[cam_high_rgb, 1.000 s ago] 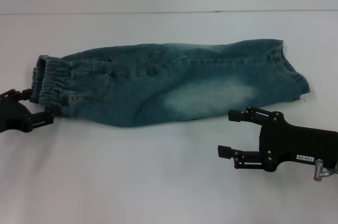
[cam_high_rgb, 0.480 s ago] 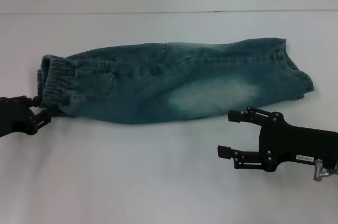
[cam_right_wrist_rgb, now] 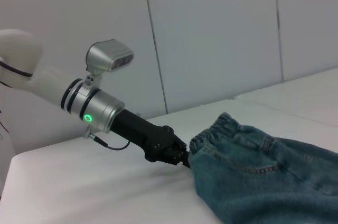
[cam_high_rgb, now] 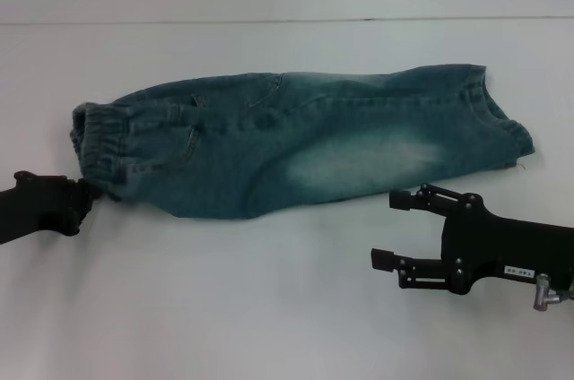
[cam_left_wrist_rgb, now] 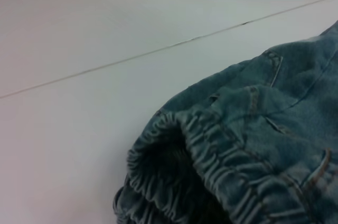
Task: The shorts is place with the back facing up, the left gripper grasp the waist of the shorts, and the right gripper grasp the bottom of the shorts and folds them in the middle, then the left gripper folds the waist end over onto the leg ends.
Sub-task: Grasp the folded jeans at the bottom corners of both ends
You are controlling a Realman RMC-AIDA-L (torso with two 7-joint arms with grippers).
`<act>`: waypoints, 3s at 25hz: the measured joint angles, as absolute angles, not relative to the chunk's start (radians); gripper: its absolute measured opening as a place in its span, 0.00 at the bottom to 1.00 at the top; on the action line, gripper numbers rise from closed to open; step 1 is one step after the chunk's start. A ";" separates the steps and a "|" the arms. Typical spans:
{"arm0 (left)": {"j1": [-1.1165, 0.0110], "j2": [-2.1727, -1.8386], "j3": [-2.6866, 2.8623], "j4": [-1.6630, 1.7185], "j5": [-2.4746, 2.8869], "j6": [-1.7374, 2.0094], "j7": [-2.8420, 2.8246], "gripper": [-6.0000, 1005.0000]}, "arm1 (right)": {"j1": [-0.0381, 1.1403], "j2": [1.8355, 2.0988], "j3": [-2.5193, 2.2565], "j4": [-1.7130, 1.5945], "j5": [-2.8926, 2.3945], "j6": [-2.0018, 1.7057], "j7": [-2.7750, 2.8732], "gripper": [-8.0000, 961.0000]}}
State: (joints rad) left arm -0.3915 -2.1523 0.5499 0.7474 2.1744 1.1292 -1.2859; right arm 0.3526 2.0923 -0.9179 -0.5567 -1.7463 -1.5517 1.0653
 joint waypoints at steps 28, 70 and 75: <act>-0.330 -2.161 0.538 0.878 2.173 1.295 -1.314 0.28 | 0.356 2.090 -0.881 -0.554 -1.747 -1.529 1.055 0.94; -0.381 -2.159 0.549 0.840 2.170 1.276 -1.300 0.31 | 0.366 2.094 -0.880 -0.498 -1.706 -1.500 1.012 0.93; -0.397 -2.157 0.552 0.836 2.176 1.274 -1.302 0.19 | 0.369 2.095 -0.881 -0.473 -1.659 -1.453 0.998 0.93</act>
